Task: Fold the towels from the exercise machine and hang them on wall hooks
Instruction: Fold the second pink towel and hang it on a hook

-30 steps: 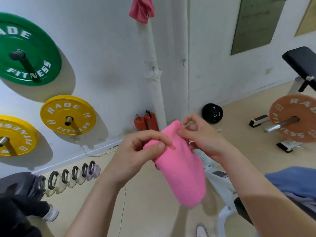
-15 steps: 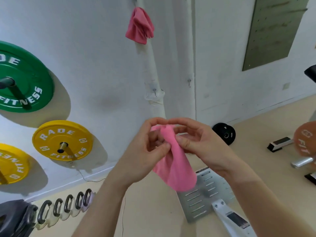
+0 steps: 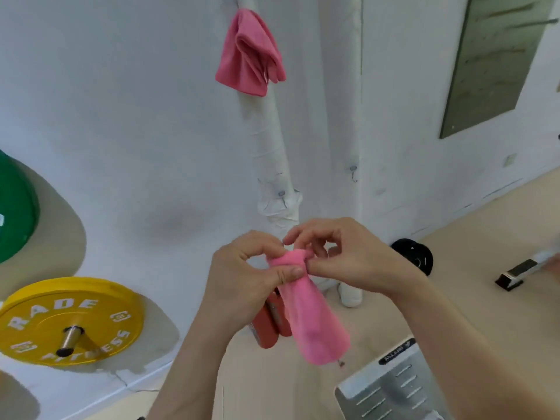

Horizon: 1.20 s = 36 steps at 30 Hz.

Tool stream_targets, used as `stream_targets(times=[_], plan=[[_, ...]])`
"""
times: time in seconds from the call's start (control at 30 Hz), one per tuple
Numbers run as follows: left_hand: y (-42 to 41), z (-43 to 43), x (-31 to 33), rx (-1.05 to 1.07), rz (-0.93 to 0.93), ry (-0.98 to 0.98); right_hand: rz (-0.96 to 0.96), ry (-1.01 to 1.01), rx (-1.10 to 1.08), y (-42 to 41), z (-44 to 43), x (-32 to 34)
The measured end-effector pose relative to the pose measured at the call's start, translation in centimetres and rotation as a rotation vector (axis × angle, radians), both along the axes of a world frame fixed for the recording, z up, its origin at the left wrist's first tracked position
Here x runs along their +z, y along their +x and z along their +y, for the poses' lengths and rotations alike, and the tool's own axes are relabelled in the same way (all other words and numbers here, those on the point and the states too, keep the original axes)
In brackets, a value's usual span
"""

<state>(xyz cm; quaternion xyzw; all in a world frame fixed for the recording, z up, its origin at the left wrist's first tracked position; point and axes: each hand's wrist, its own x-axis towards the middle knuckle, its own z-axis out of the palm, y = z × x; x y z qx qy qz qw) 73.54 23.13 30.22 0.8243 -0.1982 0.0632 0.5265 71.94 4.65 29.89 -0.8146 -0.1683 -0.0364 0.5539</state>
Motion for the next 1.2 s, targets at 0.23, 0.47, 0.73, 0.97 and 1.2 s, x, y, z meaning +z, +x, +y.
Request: stream_targets(times=[0.23,0.47,0.73,0.97,1.2], plan=[[13.8,3.4,5.4,-0.222,0.037,-0.048,0.158,0.176,0.100,13.1,2.7,5.3],[23.9,2.6,11.4,-0.338,0.042,-0.172,0.111,-0.221,0.137,23.7,1.3,14.0],[30.4,-1.6,23.8,-0.315,-0.154,-0.274,-0.095,0.068,0.237,31.2,-2.3,25.5],[35.8,-2.9,36.4,-0.242,-0.514,-0.118,-0.430,-0.012,0.037,36.0,-4.3,36.9],[42.4,-5.0,48.4,-0.092,-0.889,-0.120,-0.601,0.078,-0.118,42.4,-4.5,48.9]])
